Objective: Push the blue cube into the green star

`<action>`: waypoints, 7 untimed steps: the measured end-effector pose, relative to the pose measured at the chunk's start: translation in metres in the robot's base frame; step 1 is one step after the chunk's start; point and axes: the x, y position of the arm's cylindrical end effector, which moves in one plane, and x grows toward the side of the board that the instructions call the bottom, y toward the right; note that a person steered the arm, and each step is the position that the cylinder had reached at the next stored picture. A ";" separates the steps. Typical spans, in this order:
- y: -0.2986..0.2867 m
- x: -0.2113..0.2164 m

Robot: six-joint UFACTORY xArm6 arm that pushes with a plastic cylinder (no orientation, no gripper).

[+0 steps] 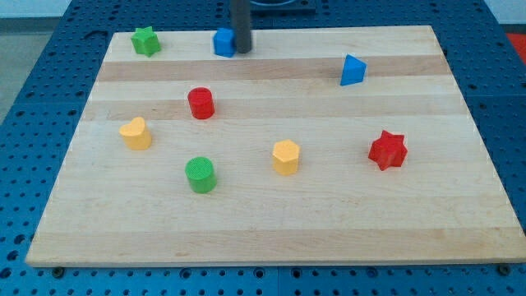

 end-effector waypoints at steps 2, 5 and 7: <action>-0.035 -0.006; -0.030 -0.022; -0.057 -0.019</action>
